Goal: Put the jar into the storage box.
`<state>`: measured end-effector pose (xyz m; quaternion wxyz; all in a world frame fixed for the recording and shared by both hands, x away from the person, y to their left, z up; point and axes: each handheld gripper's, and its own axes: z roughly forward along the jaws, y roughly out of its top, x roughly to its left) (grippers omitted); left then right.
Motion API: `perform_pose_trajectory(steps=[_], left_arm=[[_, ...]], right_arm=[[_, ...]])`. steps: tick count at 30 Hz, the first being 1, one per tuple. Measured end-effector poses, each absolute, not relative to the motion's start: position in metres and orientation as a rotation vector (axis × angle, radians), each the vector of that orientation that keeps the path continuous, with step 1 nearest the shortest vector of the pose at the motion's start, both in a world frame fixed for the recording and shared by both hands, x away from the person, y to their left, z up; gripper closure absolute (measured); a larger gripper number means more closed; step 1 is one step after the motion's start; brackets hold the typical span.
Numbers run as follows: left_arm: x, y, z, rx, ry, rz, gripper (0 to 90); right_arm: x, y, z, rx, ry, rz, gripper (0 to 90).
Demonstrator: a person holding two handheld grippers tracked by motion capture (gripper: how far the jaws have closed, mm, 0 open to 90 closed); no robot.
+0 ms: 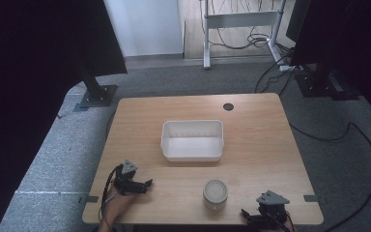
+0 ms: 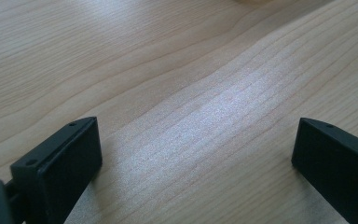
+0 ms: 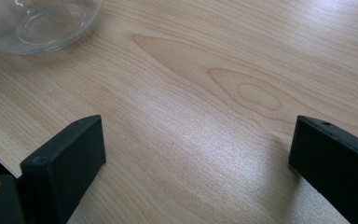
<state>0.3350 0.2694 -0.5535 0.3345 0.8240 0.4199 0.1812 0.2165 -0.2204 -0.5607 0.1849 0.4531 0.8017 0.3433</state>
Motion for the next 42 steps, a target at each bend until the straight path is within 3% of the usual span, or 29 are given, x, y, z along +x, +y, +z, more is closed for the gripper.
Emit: perform_pose_trajectory(steps=[42], left_arm=[[0.335, 0.269, -0.554, 2.149, 1.098, 0.474, 1.2]], right_arm=[[0.209, -0.202, -0.542, 1.176, 2.272, 1.074, 0.4]])
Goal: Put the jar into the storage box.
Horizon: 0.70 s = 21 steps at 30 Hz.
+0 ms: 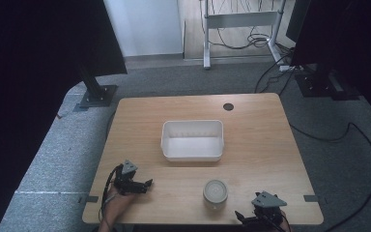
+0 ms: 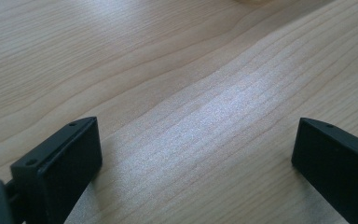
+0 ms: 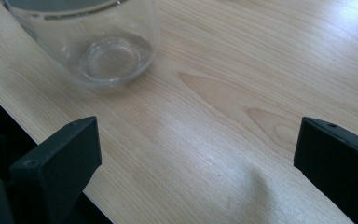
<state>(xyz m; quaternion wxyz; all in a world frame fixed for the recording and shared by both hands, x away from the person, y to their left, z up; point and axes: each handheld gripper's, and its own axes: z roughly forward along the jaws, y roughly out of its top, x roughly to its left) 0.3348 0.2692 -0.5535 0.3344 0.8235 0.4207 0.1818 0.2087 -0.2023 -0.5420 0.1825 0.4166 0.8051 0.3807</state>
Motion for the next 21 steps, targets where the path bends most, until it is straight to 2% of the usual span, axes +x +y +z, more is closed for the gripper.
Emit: perform_pose_trajectory(steps=[21], left_arm=[[0.335, 0.269, -0.554, 2.15, 1.097, 0.476, 1.2]], right_arm=[[0.216, -0.177, -0.534, 1.104, 2.303, 1.129, 0.0]])
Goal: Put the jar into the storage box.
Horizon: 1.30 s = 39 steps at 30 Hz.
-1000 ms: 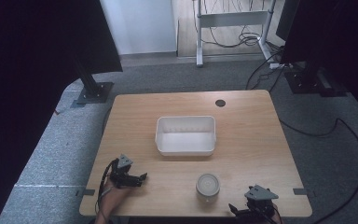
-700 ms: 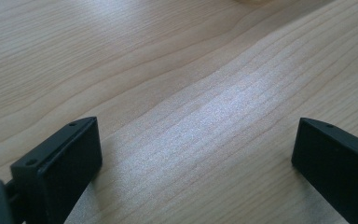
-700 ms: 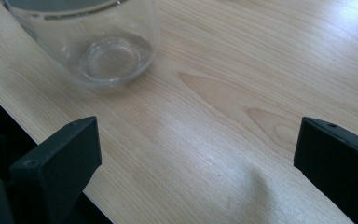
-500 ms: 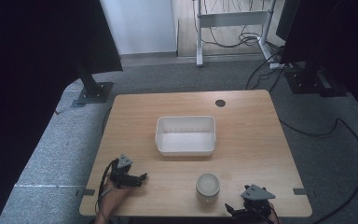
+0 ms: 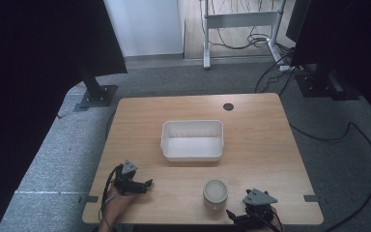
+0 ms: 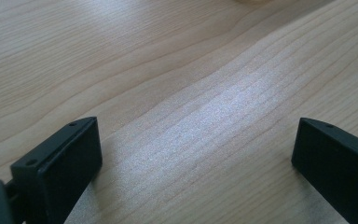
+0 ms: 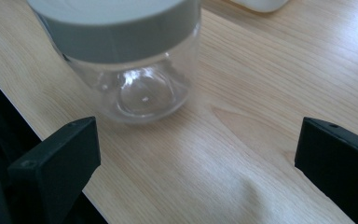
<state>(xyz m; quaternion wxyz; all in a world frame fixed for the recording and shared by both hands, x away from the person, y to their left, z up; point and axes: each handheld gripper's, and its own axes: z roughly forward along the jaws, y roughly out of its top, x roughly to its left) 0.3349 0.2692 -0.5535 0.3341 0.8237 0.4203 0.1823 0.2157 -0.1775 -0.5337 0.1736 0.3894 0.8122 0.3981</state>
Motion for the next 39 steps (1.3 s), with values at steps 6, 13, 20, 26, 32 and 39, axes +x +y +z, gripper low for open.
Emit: perform_pose_trajectory(steps=[6, 13, 20, 26, 32, 39], left_arm=[[0.335, 0.269, -0.554, 2.149, 1.098, 0.474, 1.2], [0.335, 0.269, -0.554, 2.149, 1.098, 0.475, 1.2], [0.335, 0.269, -0.554, 2.149, 1.098, 0.474, 1.2], [0.335, 0.269, -0.554, 2.149, 1.098, 0.475, 1.2], [0.335, 0.269, -0.554, 2.149, 1.098, 0.474, 1.2], [0.335, 0.269, -0.554, 2.149, 1.098, 0.474, 1.2]], right_arm=[[0.219, -0.168, -0.532, 1.074, 2.32, 1.148, 0.0], [0.223, -0.159, -0.533, 1.055, 2.337, 1.169, 0.0], [0.228, -0.15, -0.532, 1.034, 2.342, 1.182, 0.0], [0.231, -0.143, -0.532, 1.016, 2.351, 1.187, 0.0], [0.234, -0.137, -0.532, 1.004, 2.361, 1.187, 0.0], [0.239, -0.129, -0.532, 0.992, 2.368, 1.193, 0.0]])
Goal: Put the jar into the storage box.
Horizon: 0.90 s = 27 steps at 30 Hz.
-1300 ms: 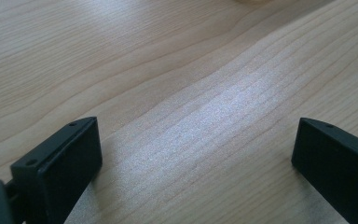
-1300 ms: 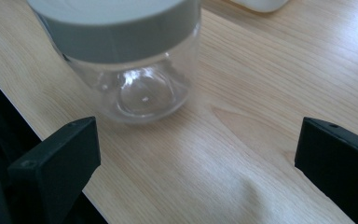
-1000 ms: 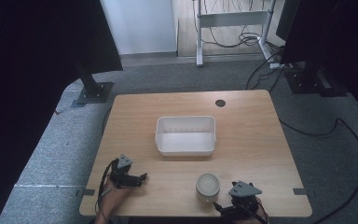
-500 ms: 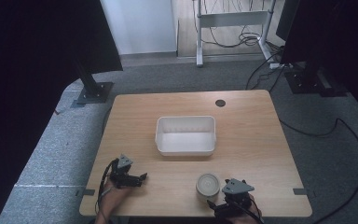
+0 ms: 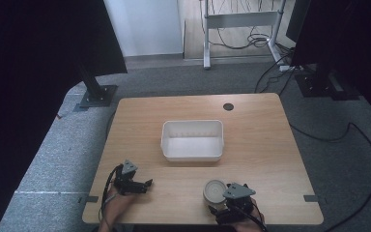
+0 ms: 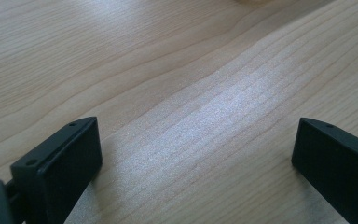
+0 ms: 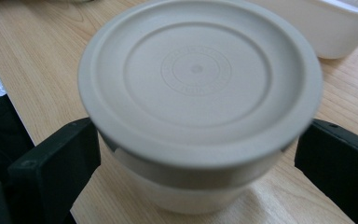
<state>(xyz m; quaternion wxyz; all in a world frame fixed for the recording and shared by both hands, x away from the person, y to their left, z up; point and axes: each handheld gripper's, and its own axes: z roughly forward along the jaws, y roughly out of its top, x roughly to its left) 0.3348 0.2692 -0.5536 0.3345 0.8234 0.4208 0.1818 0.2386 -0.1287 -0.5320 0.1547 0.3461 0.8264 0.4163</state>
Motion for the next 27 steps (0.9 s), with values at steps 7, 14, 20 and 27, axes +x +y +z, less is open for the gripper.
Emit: perform_pose_trajectory(steps=[7, 14, 20, 27], left_arm=[[0.335, 0.269, -0.554, 2.149, 1.098, 0.474, 1.2], [0.335, 0.269, -0.554, 2.149, 1.098, 0.474, 1.2], [0.335, 0.269, -0.554, 2.149, 1.099, 0.474, 1.2], [0.335, 0.269, -0.554, 2.149, 1.098, 0.474, 1.2]], right_arm=[[0.245, -0.121, -0.534, 0.993, 2.378, 1.184, 1.5], [0.25, -0.114, -0.535, 0.99, 2.386, 1.182, 4.4], [0.25, -0.112, -0.536, 0.983, 2.376, 1.15, 9.3], [0.249, -0.11, -0.533, 1.022, 2.361, 1.124, 9.4]])
